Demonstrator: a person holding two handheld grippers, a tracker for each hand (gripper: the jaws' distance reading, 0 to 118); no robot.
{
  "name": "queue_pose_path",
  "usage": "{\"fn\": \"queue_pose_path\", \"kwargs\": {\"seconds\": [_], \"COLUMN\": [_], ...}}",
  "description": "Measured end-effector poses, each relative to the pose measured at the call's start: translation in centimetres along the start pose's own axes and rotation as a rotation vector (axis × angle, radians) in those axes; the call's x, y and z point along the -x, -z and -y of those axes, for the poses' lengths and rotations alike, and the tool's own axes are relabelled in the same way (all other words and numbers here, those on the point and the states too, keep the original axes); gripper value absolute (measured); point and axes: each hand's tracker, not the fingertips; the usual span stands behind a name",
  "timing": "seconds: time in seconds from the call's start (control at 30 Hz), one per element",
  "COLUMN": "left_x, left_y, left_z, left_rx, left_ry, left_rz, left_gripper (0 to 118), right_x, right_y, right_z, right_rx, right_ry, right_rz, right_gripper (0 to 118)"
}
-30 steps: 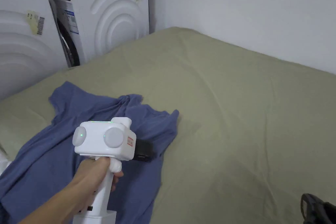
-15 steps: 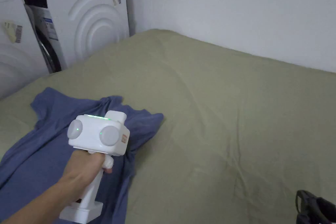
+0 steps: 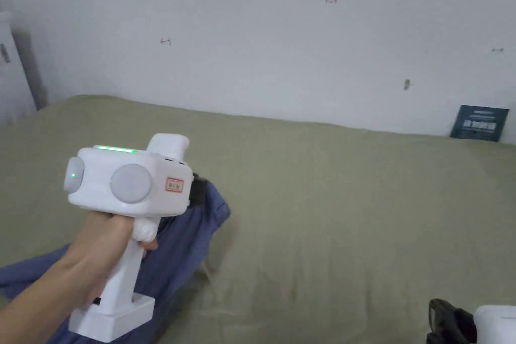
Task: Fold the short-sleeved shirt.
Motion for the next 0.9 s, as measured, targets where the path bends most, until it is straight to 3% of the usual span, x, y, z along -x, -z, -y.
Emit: {"fn": "queue_pose_path", "kwargs": {"seconds": [0.23, 0.37, 0.6, 0.73, 0.77, 0.8, 0.87, 0.9], "left_x": [-18.1, -24.4, -26.4, -25.0, -24.3, -23.9, -22.7, -21.6], "left_y": [4.5, 9.4, 20.1, 22.2, 21.7, 20.8, 18.3, 15.8], "left_z": [-1.7, 0.8, 11.1, 13.7, 13.6, 13.3, 12.6, 12.0], "left_rx": [-0.001, 0.096, 0.399, 0.430, 0.399, 0.350, 0.293, 0.229], "left_ry": [0.122, 0.111, 0.045, 0.042, 0.026, 0.025, 0.024, 0.015], "left_rz": [0.321, 0.453, 0.358, 0.322, 0.339, 0.364, 0.340, 0.329], "left_gripper": [1, 1, 2, 2, 11, 36, 118, 118], "right_x": [-6.6, -8.8, -10.7, -10.7, -10.6, -10.5, -10.3, -10.1], "right_y": [-2.1, -2.1, 0.6, 1.9, 2.0, 2.1, 1.9, 1.7], "right_z": [1.4, 2.4, 5.0, 5.7, 5.6, 5.5, 5.2, 4.9], "right_rx": [0.018, 0.036, 0.118, 0.146, 0.149, 0.152, 0.145, 0.142], "right_ry": [0.072, 0.092, 0.137, 0.139, 0.137, 0.135, 0.134, 0.131], "right_rz": [0.132, 0.179, 0.197, 0.191, 0.188, 0.187, 0.183, 0.180], "right_gripper": [0, 0, 0, 0, 0, 0, 0, 0]}}
